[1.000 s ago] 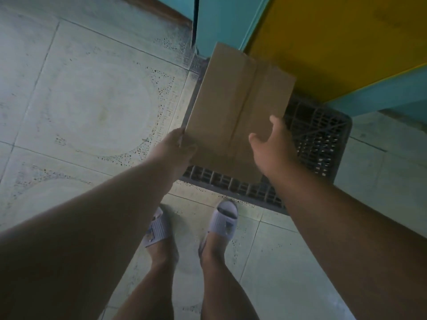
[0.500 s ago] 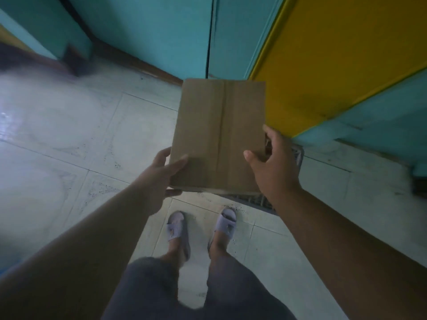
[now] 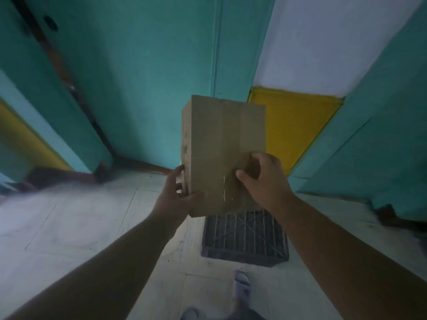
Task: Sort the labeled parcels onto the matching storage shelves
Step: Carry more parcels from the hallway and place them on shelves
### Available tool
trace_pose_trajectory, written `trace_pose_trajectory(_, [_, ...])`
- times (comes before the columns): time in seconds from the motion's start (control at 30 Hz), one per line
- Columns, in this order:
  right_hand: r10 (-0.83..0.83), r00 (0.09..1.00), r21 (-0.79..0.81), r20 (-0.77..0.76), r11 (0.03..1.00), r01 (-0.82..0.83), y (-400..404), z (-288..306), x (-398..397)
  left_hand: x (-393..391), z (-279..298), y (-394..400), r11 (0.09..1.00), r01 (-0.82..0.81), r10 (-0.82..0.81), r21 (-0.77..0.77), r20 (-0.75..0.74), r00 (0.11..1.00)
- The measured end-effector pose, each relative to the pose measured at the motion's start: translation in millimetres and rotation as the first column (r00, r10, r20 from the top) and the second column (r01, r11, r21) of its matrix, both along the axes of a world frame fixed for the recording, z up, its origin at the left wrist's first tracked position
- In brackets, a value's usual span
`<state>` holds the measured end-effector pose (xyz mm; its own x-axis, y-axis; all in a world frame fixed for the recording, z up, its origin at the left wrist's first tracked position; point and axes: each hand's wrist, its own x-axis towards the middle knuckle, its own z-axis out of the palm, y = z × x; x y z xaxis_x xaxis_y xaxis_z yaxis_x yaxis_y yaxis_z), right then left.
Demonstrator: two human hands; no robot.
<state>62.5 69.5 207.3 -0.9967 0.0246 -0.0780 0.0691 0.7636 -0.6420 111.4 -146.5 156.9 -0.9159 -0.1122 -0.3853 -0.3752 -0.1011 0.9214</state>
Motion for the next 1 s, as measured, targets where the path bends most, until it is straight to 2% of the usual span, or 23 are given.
trace_pose_trajectory(0.1, [-0.026, 0.999, -0.001, -0.037, 1.000, 0.026, -14, 23, 12, 6, 17, -11, 0.993, 0.068, -0.076, -0.092, -0.083, 0.994])
trace_pose_trajectory(0.17, [-0.024, 0.997, 0.002, -0.079, 1.000, 0.024, -23, 38, 19, 10, 24, -18, 0.973, 0.097, -0.124, -0.211, -0.120, 0.985])
trace_pose_trajectory(0.27, [0.013, 0.992, -0.070, -0.128, 0.997, -0.022, -44, 65, 28, 16, 40, -22, 0.896, 0.083, -0.164, -0.436, -0.151, 0.975])
trace_pose_trajectory(0.33, [0.014, 0.992, -0.139, -0.129, 0.990, -0.032, -61, 80, 31, 20, 48, -22, 0.853, 0.051, -0.159, -0.520, -0.165, 0.973])
trace_pose_trajectory(0.4, [0.021, 0.991, -0.157, -0.132, 0.987, -0.042, -73, 91, 34, 21, 55, -18, 0.867, 0.045, -0.160, -0.497, -0.191, 0.969])
trace_pose_trajectory(0.5, [0.001, 0.987, -0.162, -0.159, 0.986, -0.027, -78, 97, 41, 21, 62, -13, 0.923, 0.095, -0.185, -0.373, -0.213, 0.959])
trace_pose_trajectory(0.63, [-0.041, 0.988, -0.231, -0.149, 0.973, 0.006, -71, 95, 49, 25, 71, -15, 0.893, 0.110, -0.225, -0.437, -0.221, 0.949])
trace_pose_trajectory(0.7, [-0.072, 0.991, -0.304, -0.113, 0.952, 0.034, -67, 99, 52, 30, 76, -19, 0.835, 0.078, -0.251, -0.544, -0.250, 0.935])
trace_pose_trajectory(0.8, [-0.148, 0.985, -0.474, -0.083, 0.876, 0.092, -62, 110, 53, 39, 78, -20, 0.647, -0.045, -0.316, -0.761, -0.321, 0.893])
trace_pose_trajectory(0.87, [-0.189, 0.977, -0.517, -0.099, 0.849, 0.112, -60, 115, 54, 45, 76, -14, 0.558, -0.131, -0.332, -0.819, -0.365, 0.870])
trace_pose_trajectory(1.0, [-0.282, 0.934, -0.531, -0.221, 0.838, 0.128, -52, 127, 53, 50, 75, -7, 0.547, -0.226, -0.335, -0.806, -0.458, 0.823])
